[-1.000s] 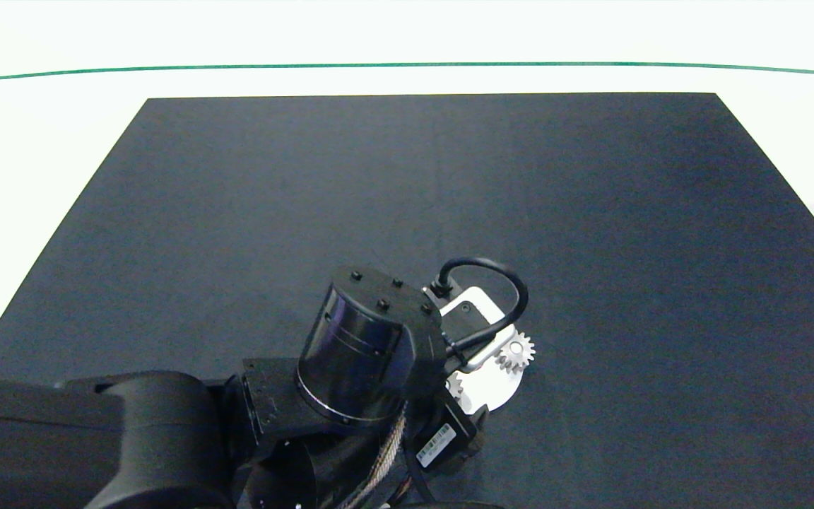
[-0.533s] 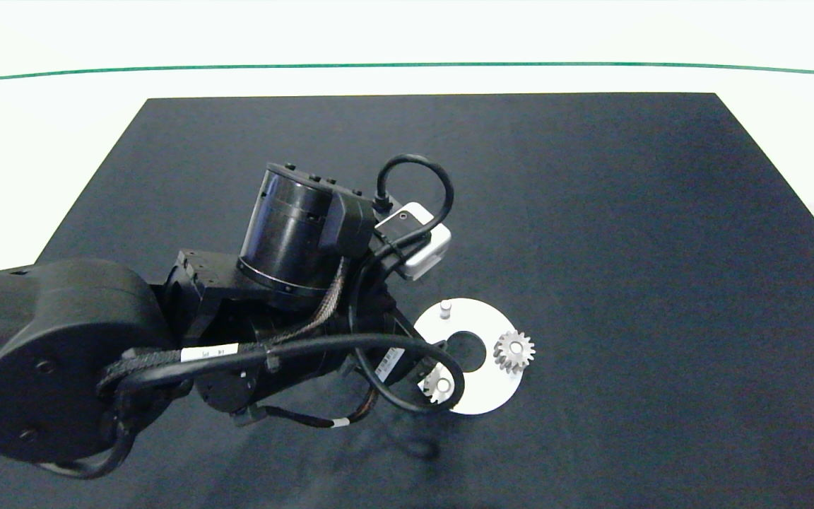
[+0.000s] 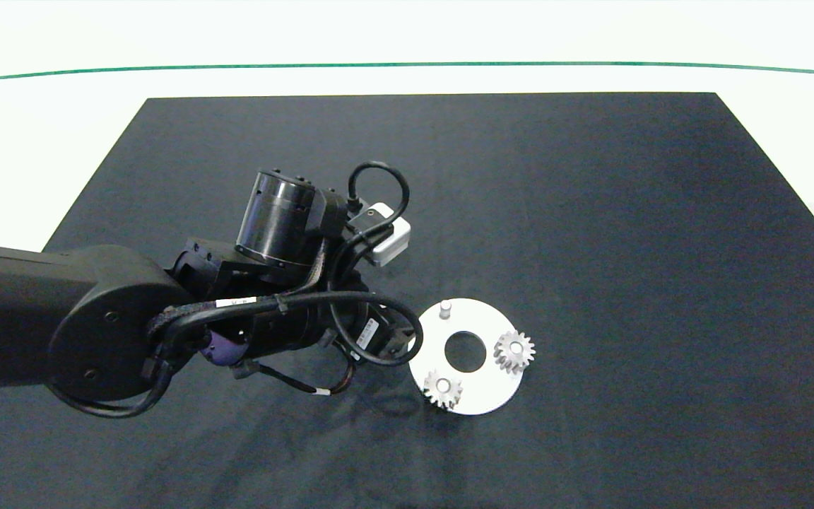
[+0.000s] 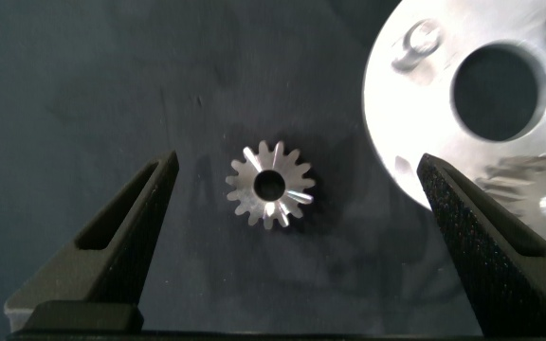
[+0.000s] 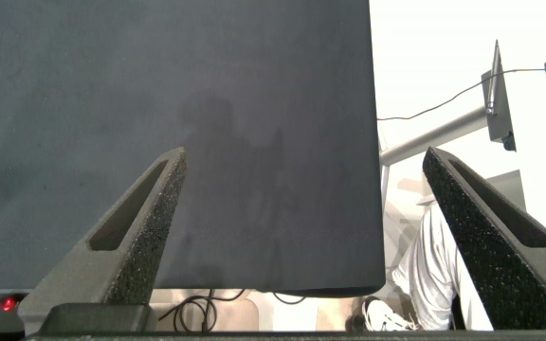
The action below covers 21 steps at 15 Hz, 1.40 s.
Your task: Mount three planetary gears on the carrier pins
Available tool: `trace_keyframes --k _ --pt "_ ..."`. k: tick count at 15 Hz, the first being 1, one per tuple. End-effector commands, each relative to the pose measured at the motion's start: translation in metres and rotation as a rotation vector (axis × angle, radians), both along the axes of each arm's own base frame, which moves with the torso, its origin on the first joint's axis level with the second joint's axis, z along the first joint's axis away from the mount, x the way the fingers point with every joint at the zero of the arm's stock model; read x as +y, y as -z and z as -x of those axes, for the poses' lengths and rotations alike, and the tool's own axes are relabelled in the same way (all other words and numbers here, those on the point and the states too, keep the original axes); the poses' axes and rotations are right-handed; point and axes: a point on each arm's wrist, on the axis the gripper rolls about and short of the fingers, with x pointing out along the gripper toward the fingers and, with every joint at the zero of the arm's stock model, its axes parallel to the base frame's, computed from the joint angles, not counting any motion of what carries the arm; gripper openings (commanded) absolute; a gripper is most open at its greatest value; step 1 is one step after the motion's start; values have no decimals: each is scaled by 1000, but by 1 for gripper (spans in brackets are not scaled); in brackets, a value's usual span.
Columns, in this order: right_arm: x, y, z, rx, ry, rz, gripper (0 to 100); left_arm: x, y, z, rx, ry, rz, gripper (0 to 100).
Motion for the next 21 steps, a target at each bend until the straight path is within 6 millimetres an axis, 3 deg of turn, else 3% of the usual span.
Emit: trace_keyframes --k 1,8,21 --pt "0 0 0 5 2 3 100 7 8 -8 21 -19 -7 100" --pt "0 0 0 5 2 3 100 17 19 -11 14 -28 11 96" --pt "0 -1 1 1 4 5 100 14 29 -17 -12 -26 23 69"
